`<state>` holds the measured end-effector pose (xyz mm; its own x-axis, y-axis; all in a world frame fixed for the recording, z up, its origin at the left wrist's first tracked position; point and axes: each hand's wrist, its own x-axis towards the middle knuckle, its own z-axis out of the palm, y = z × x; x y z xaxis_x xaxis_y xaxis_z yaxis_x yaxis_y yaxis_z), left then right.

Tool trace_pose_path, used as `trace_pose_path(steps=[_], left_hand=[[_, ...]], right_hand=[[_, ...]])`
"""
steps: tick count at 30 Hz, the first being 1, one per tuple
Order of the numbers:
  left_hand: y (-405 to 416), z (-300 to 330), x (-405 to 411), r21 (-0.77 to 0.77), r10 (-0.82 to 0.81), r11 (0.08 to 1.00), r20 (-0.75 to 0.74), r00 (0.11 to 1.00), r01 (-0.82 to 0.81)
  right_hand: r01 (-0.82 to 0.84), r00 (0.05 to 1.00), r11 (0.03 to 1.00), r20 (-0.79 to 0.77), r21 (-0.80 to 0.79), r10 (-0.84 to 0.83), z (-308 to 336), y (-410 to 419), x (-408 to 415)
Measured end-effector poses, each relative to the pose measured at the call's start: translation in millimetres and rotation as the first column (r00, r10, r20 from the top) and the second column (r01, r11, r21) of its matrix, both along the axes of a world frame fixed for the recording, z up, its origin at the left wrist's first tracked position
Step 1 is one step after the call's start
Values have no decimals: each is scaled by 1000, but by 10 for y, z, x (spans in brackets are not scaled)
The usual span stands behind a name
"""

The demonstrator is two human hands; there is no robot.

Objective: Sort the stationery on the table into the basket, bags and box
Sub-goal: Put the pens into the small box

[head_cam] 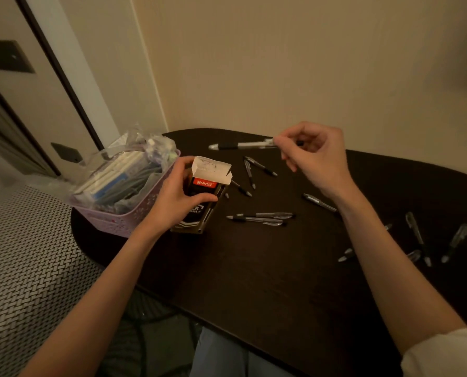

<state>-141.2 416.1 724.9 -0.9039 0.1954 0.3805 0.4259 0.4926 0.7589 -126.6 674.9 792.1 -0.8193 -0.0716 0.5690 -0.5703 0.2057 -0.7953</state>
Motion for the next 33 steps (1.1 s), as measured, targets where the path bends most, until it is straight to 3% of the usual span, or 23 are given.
trace_pose_path(steps=[5,13,18,22,26,29,33], left_hand=[[10,-69,-54,-93,-16,996,-19,1000,14],[22,-95,-56,-1,-76,997,-26,997,76],[43,-302,-29,-4,-77,997,-14,997,77],[-20,-488,-70,-118,-29,993,-37,999,25],[11,-535,-182,-55,59,996,-153,987,-68],[42,-560,-288,-102,89,987,-307,947,-126],[90,-680,-349,-77,170,976,-306,937,-202]], right_hand=[[32,999,952,-14,305,-29,-24,-140,127],[52,999,743,-38,667,-36,-214,-297,84],[-37,997,821,80,570,-11,-414,-459,14],[-96,987,888,161,449,26,-425,-542,-33],[-149,985,838,155,525,78,-368,-554,-101],[-110,989,829,139,548,40,-333,-493,-146],[6,999,846,36,533,-30,-447,-483,-155]])
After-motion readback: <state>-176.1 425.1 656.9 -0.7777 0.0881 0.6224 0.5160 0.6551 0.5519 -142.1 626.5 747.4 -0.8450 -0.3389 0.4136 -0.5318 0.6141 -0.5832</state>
